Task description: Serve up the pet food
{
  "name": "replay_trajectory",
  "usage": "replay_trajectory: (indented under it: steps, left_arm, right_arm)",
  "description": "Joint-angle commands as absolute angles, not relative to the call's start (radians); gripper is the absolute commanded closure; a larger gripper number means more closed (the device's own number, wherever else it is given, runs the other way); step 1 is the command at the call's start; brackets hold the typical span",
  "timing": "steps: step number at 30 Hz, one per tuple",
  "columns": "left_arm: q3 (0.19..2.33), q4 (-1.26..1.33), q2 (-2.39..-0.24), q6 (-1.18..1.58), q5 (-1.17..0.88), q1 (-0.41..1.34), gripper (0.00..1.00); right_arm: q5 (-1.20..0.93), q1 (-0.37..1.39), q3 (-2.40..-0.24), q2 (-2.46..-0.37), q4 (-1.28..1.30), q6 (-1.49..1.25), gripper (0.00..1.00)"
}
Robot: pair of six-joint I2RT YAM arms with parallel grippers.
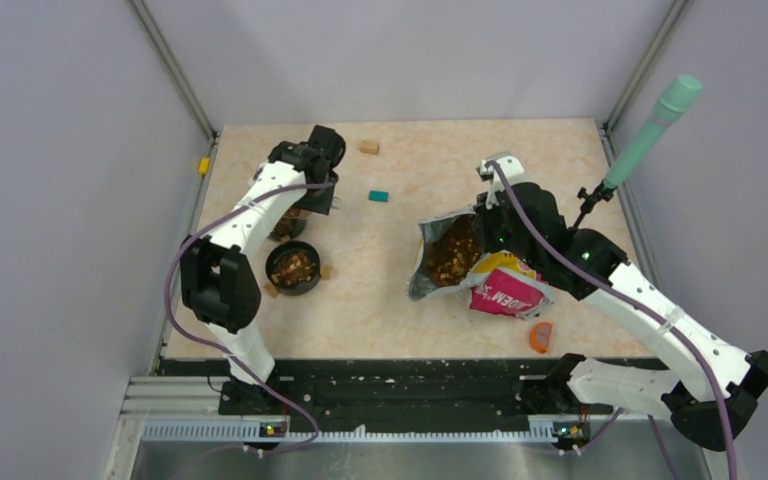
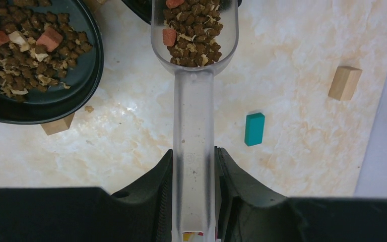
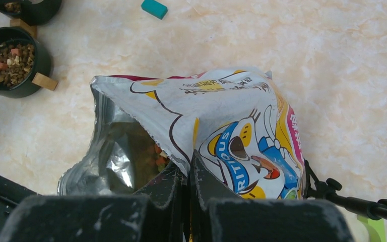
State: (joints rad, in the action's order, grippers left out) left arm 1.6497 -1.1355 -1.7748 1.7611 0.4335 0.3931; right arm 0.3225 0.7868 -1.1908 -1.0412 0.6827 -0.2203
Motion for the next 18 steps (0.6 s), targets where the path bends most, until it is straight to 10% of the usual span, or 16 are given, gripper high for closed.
replay_trajectory:
  steps: [1,18]
  left_arm:
    - [1.623,-1.068,-1.716,1.818,0.337,0.345,1.0]
    - [1.495,-0.847,-1.601,1.862,0.026,0.184,1.0]
  right_arm:
    - [0.294,0.787,-1.241,-1.03,0.53,-0.216,1.0]
    - [0.291,0.787,-1.262,-1.072,0.522,-0.203,1.0]
